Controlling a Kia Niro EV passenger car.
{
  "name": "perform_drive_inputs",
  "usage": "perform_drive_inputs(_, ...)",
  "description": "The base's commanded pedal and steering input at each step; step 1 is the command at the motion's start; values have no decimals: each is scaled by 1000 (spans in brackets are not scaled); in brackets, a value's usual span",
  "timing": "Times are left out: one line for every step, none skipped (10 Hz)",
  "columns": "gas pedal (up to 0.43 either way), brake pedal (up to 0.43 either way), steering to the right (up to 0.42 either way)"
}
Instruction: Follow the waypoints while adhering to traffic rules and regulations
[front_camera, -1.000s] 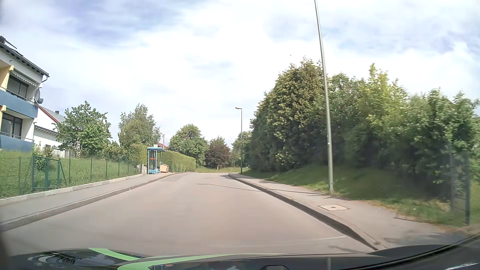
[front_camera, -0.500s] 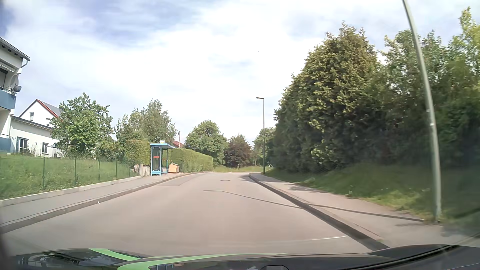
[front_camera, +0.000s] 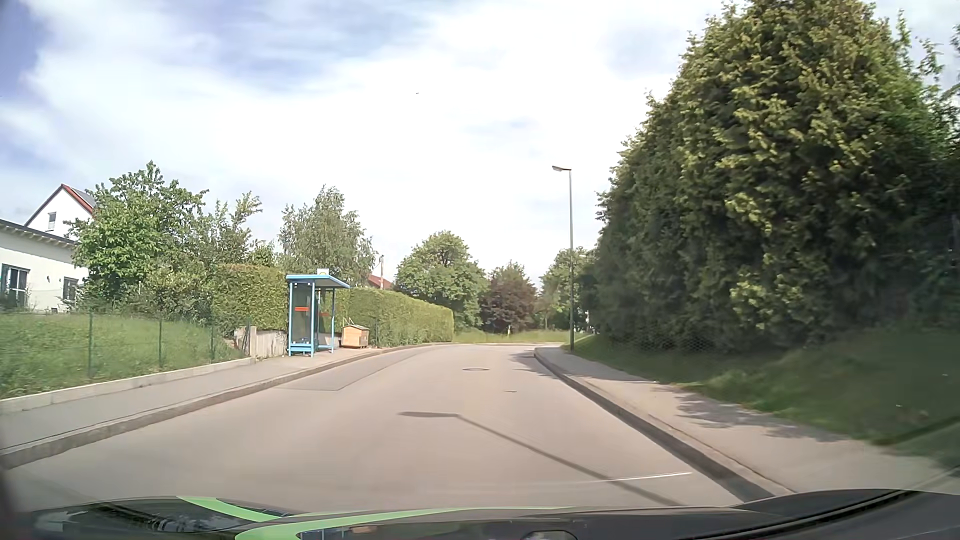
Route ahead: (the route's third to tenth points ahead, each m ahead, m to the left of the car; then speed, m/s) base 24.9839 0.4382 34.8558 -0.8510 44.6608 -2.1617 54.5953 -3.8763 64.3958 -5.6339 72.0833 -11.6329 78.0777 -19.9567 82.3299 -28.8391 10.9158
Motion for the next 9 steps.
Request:
perform_drive_inputs(248,0,-20)
perform_drive_inputs(248,0,-14)
perform_drive_inputs(248,0,-11)
perform_drive_inputs(248,0,-9)
perform_drive_inputs(248,0,-9)
perform_drive_inputs(240,0,-9)
perform_drive_inputs(240,0,-9)
perform_drive_inputs(228,0,-9)
perform_drive_inputs(228,0,-7)
